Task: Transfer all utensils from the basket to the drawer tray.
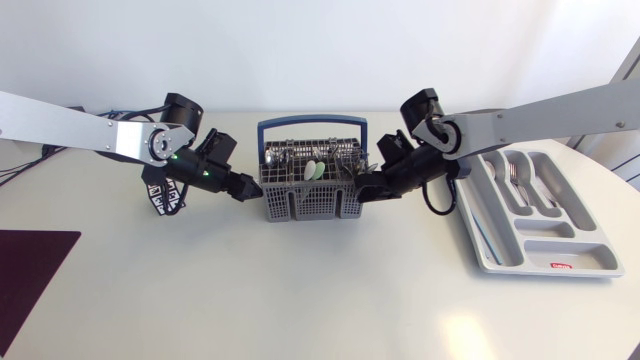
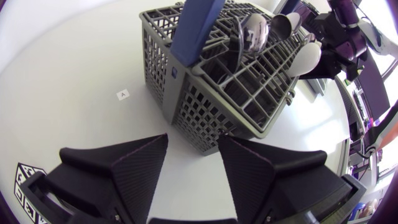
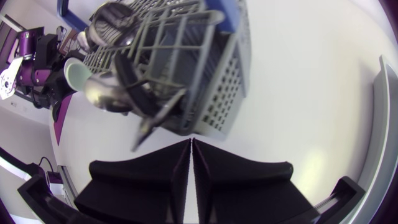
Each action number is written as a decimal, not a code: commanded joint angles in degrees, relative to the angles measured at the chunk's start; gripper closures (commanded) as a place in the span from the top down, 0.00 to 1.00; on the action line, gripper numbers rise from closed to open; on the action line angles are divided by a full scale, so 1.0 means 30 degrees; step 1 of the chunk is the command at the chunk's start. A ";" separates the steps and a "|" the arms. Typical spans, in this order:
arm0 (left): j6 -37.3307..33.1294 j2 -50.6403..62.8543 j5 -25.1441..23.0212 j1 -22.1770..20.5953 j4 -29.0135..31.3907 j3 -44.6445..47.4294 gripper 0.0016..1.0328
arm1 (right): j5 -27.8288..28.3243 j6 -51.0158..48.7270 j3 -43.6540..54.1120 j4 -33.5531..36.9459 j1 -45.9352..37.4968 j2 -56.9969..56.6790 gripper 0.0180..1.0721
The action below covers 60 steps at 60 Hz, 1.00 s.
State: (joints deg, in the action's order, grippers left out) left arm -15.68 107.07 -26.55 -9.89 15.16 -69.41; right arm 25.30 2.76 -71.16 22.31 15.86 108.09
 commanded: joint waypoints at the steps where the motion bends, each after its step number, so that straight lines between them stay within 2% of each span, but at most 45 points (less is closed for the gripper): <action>1: -0.0163 -0.0210 -0.0204 0.0396 -0.0014 -0.0097 0.57 | -0.0201 0.0280 -0.0422 -0.0257 -0.1067 -0.0113 0.10; 12: 0.0452 0.0464 -0.0234 0.1041 -0.0160 -0.0946 0.57 | -0.0494 0.0778 -0.2180 -0.0199 -0.2590 0.0414 0.10; 24: 0.1829 0.1489 -0.0234 0.1363 -0.0599 -0.2499 0.57 | 0.0415 0.1393 -0.5168 -0.0404 -0.3118 0.2904 0.10; 29: 0.2386 0.2163 -0.0409 0.1480 -0.0599 -0.3290 0.57 | 0.0883 0.1774 -0.5842 -0.0814 -0.3118 0.3520 0.10; 39: 0.3235 0.3100 -0.1757 0.1832 -0.0599 -0.4609 0.57 | 0.1616 0.2389 -0.6809 -0.1371 -0.2825 0.4106 0.10; 60: 0.3382 0.3276 -0.2314 0.1305 -0.0424 -0.4696 0.57 | 0.2495 0.2975 -0.7717 -0.1078 -0.1213 0.4721 0.10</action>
State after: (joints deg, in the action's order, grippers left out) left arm -7.01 115.31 -32.08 -5.50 13.58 -82.46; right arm 31.64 10.11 -94.19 18.26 11.29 120.79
